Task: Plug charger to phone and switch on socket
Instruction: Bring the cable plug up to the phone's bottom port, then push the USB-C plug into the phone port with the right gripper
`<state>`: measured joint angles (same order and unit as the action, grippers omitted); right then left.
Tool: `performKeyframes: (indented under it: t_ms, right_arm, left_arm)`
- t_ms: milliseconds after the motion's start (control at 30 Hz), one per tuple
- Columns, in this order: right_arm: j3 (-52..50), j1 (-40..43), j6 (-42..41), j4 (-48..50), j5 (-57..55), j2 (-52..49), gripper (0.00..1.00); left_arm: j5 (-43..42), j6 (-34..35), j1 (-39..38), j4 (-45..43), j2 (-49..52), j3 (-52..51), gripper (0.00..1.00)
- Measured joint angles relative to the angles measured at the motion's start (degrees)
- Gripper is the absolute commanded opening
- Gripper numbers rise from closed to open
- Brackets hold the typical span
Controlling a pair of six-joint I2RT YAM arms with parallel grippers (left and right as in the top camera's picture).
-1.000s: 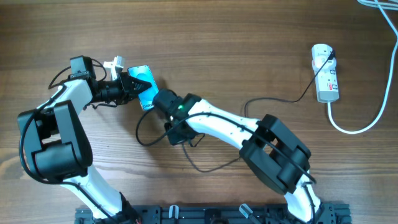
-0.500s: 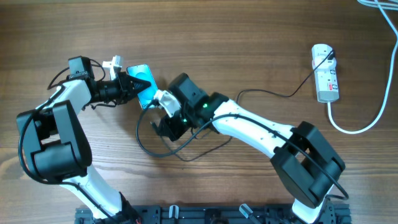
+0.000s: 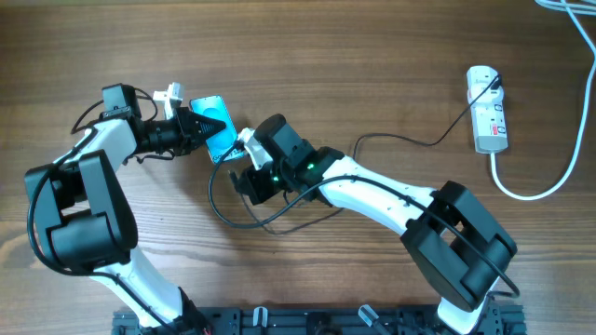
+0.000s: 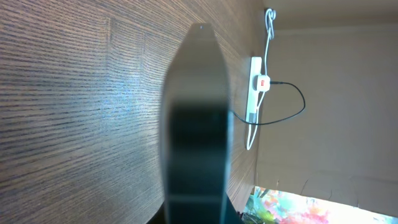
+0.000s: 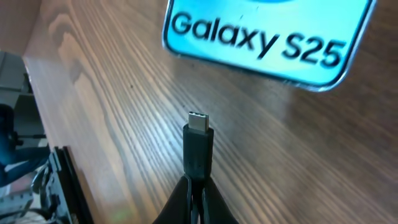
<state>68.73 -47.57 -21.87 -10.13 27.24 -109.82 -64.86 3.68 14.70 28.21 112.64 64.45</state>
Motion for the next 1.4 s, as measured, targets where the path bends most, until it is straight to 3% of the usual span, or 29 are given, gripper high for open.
performKeyframes:
  t_ms: [500,1400]
  right_arm:
    - [0.0,0.0,-6.0,1.4,2.9,0.0,0.04]
    - [0.0,3.1,-2.9,1.2,4.9,0.0,0.04]
  left_arm:
    - [-5.2,-0.7,0.0,-0.4,0.0,0.0,0.04]
    - [-6.7,-2.1,-2.2,-0.9,0.0,0.0,0.04]
